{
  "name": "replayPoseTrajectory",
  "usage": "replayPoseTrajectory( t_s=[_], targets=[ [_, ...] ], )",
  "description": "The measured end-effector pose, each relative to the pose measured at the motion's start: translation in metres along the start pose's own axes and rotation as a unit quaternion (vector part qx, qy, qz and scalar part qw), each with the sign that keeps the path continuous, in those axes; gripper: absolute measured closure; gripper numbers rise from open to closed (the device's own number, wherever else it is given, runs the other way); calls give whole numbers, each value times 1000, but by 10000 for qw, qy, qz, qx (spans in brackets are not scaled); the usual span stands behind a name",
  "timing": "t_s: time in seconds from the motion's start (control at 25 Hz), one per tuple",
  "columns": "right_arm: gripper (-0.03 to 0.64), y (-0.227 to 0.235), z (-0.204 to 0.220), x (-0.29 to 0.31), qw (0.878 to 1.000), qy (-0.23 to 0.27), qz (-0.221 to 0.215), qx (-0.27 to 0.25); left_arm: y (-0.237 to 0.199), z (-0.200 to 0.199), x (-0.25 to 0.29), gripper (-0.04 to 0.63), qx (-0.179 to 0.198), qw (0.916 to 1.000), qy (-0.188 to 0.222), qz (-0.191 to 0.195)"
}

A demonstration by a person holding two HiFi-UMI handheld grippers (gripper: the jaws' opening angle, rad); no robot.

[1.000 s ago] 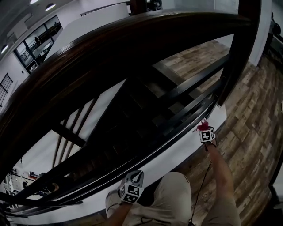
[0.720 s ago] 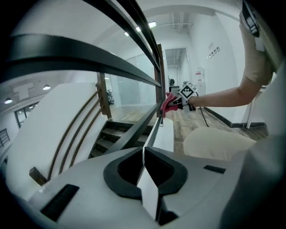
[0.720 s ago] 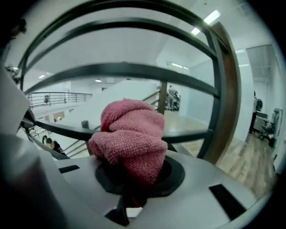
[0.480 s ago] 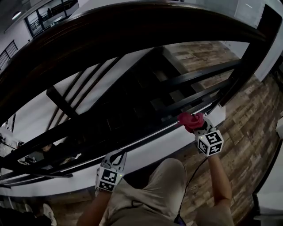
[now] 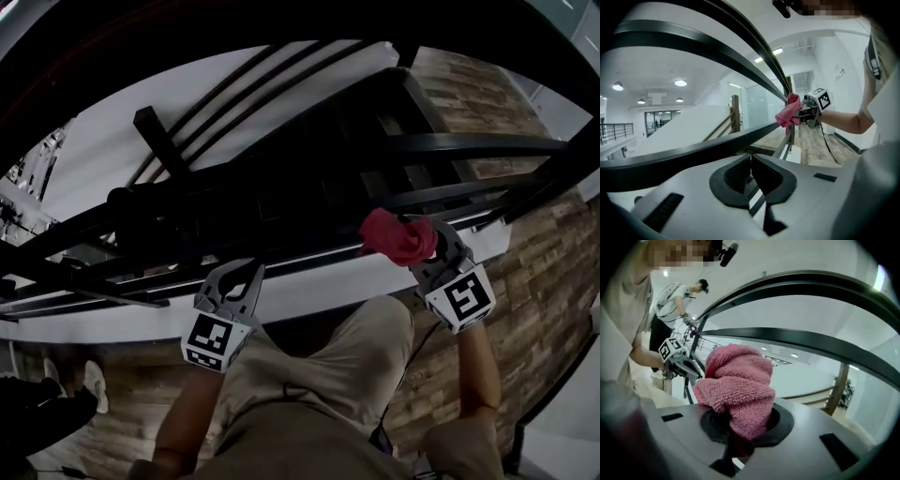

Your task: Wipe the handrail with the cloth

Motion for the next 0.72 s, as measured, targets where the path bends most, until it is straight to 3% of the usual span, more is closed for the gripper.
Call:
replayPoseTrajectory(
  t_s=[0.08, 0.16, 0.36, 0.48, 0.6, 0.72],
  targets=[
    [557, -19, -8, 16, 9966, 140, -673, -455, -10, -4, -6, 574, 7, 9999, 33, -124],
    [557, -45, -5, 23, 9858, 65, -1532, -685, -16, -3, -13, 574, -8, 9998, 19, -193],
    [557, -67, 28, 44, 9506, -336, -3030, -581, -27, -9, -15, 574, 31, 9995, 99, -307],
    [557, -57, 66, 34, 9302, -1011, -3495, -475, -22, -16, -4, 574, 79, 9998, 26, -178],
    [557, -52, 89, 40, 9047, -1616, -3800, -1044, -24, -20, 10, 574, 56, 9999, -61, -142],
    [557, -58, 91, 47, 8922, -1743, -3926, -1395, -18, -16, 9, 574, 153, 9997, -109, -174]
  ],
)
Point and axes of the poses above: the fingertips, and each gripper's own axes: x forward along the fingers, y to its right, z out of its underside, the point moved 4 cm from there along -x, backward along the fingers, and after that the axes turned 9 degrees about y, right-handed, at the moved point
